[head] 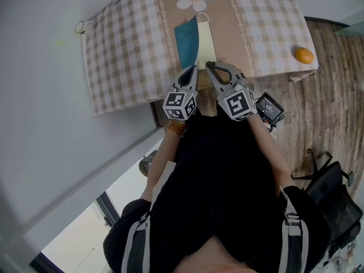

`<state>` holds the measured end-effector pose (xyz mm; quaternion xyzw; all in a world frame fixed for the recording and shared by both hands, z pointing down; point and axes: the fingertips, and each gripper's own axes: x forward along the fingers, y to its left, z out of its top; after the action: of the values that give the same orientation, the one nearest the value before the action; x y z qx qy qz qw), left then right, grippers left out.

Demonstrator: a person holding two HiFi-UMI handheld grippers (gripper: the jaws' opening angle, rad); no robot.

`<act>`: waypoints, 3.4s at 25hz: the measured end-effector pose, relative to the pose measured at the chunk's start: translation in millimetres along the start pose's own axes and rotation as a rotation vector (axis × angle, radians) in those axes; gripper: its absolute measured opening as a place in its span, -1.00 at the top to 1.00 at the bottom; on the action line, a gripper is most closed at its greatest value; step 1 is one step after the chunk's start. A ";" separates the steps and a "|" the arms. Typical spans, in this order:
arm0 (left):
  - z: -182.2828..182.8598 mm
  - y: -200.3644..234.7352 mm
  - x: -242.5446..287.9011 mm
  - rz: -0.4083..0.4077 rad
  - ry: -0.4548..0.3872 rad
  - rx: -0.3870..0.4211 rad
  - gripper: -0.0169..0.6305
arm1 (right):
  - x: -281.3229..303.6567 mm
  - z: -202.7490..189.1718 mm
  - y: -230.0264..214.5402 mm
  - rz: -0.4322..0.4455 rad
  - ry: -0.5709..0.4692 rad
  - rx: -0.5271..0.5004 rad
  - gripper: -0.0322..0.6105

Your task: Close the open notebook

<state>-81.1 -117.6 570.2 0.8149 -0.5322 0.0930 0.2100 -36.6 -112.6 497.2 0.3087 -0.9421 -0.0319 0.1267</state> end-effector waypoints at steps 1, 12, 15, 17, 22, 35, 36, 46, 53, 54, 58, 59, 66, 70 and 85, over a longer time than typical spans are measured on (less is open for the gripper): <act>-0.8 -1.2 2.7 -0.005 0.005 0.002 0.91 | 0.7 -0.5 -1.6 0.000 0.000 0.001 0.88; 3.6 6.9 36.6 -0.036 0.057 0.007 0.91 | 33.7 -2.2 -28.9 0.017 0.023 0.016 0.88; 15.8 17.9 61.9 -0.049 0.080 -0.003 0.91 | 59.1 -1.0 -54.8 0.021 0.038 0.035 0.88; 5.5 9.8 55.3 -0.065 0.081 0.000 0.91 | 55.2 -6.7 -46.2 0.018 0.047 0.030 0.88; 6.0 16.7 74.1 -0.108 0.108 0.011 0.91 | 85.6 -16.7 -58.1 0.009 0.082 0.011 0.88; -34.8 -24.5 38.7 -0.141 0.144 -0.007 0.91 | 57.8 -68.5 -14.9 0.044 0.208 0.069 0.88; -34.9 -24.8 38.3 -0.144 0.144 -0.008 0.90 | 58.7 -71.6 -14.1 0.045 0.218 0.072 0.88; -30.8 -22.3 22.6 -0.166 0.145 -0.002 0.84 | 59.9 -84.8 -23.6 0.027 0.252 0.117 0.88; -12.1 29.2 1.9 -0.011 0.079 -0.043 0.84 | 58.3 -100.8 -27.3 0.021 0.301 0.123 0.88; -10.9 36.5 0.6 0.011 0.077 -0.046 0.84 | 58.2 -102.2 -27.0 0.022 0.305 0.122 0.88; -6.0 57.1 4.1 0.061 0.078 -0.049 0.84 | 63.6 -103.7 -30.1 0.025 0.322 0.111 0.88; -3.3 62.2 9.2 0.065 0.083 -0.044 0.84 | 69.4 -103.6 -34.1 0.026 0.326 0.110 0.88; -23.9 61.4 11.6 0.106 0.172 -0.019 0.84 | 61.2 -111.2 -28.1 0.027 0.349 0.114 0.88; -35.0 65.9 11.5 0.126 0.225 -0.024 0.84 | 61.2 -115.2 -25.2 0.031 0.362 0.113 0.88; -38.8 80.6 32.3 0.116 0.330 -0.057 0.84 | 80.6 -125.2 -40.3 0.040 0.413 0.129 0.88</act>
<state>-137.9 -155.1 636.7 0.7500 -0.5392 0.2222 0.3119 -43.7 -190.4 630.3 0.2976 -0.9022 0.0949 0.2975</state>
